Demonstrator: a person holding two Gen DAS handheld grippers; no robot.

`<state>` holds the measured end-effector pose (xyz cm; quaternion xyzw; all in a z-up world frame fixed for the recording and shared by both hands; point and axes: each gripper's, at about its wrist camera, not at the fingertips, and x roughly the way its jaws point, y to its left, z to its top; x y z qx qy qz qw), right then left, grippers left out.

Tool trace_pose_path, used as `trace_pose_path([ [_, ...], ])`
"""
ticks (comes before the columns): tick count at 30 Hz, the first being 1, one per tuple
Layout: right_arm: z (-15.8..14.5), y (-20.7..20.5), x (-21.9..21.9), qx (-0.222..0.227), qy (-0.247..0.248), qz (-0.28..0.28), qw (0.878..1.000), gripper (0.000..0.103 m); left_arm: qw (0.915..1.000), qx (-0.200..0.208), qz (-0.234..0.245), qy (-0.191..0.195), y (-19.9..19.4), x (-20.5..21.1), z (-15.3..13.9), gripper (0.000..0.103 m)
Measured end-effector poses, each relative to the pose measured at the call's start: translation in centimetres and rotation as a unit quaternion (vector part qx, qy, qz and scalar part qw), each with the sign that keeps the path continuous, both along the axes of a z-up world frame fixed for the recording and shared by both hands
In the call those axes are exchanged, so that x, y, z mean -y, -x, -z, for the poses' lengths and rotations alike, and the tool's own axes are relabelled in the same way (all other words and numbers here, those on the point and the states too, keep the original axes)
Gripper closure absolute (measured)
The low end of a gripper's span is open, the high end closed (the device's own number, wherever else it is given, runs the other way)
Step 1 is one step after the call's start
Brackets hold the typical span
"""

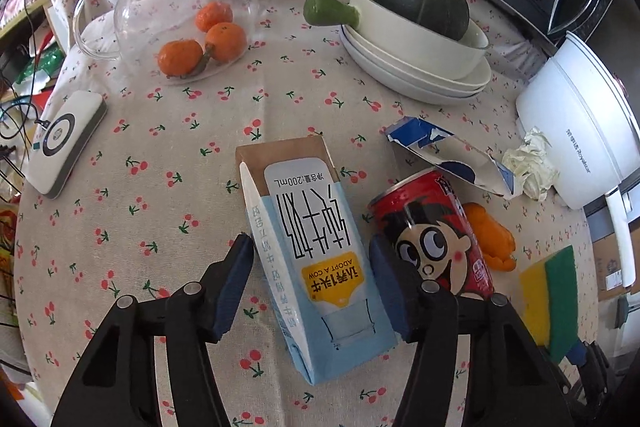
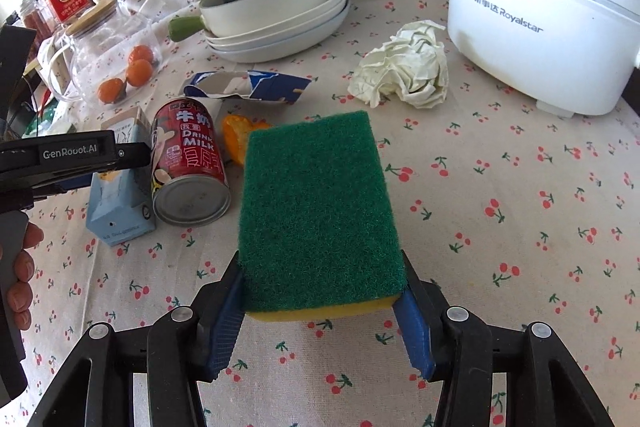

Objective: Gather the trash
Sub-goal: 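Grasp the milk carton with the left tool while right grasps the green sponge, then carry the milk carton and sponge over the brown bin with both tools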

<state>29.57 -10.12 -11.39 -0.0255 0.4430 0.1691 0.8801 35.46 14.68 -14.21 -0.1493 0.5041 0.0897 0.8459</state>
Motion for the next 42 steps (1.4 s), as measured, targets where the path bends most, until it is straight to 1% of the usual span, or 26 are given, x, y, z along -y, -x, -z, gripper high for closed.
trace_pose_path([
  [1,-0.2,0.2,0.2,0.000,0.001,0.002,1.000,0.044,1.0000,-0.001,0.007,-0.002,0.4,0.1,-0.1,0.045],
  [4,-1.2,1.2,0.9,0.002,0.005,0.006,1.000,0.044,0.9997,-0.009,0.024,-0.005,2.0,0.3,-0.3,0.048],
  [9,-3.5,3.7,1.5,0.006,0.008,0.010,1.000,0.044,0.9990,-0.011,0.043,-0.005,6.0,0.7,-1.1,0.048],
  [14,-5.3,7.2,2.1,0.010,0.012,0.014,1.000,0.044,0.9980,0.002,0.062,-0.006,10.1,1.3,-3.0,0.048],
  [20,-7.0,11.4,3.5,0.014,0.012,0.029,0.999,0.044,0.9960,0.029,0.084,-0.001,14.6,2.5,-5.8,0.048],
  [25,-7.8,14.7,5.2,0.015,0.010,0.045,0.999,0.044,0.9930,0.047,0.108,0.003,17.9,4.0,-7.2,0.048],
  [30,-7.6,17.3,7.8,0.011,-0.002,0.069,0.998,0.044,0.9890,0.060,0.135,0.008,20.1,5.8,-7.7,0.048],
  [33,-7.2,18.3,10.0,-0.006,-0.022,0.092,0.996,0.044,0.9857,0.067,0.154,0.018,21.0,6.9,-8.1,0.048],
  [35,-7.4,18.9,11.5,-0.005,-0.033,0.100,0.994,0.044,0.9831,0.073,0.166,0.021,21.4,7.7,-8.5,0.048],
  [38,-7.8,19.8,13.6,0.001,-0.034,0.112,0.993,0.044,0.9795,0.080,0.183,0.025,21.8,9.1,-8.8,0.048],
  [42,-7.7,21.0,16.7,0.000,-0.035,0.136,0.990,0.044,0.9740,0.077,0.210,0.034,22.2,11.7,-8.6,0.048],
])
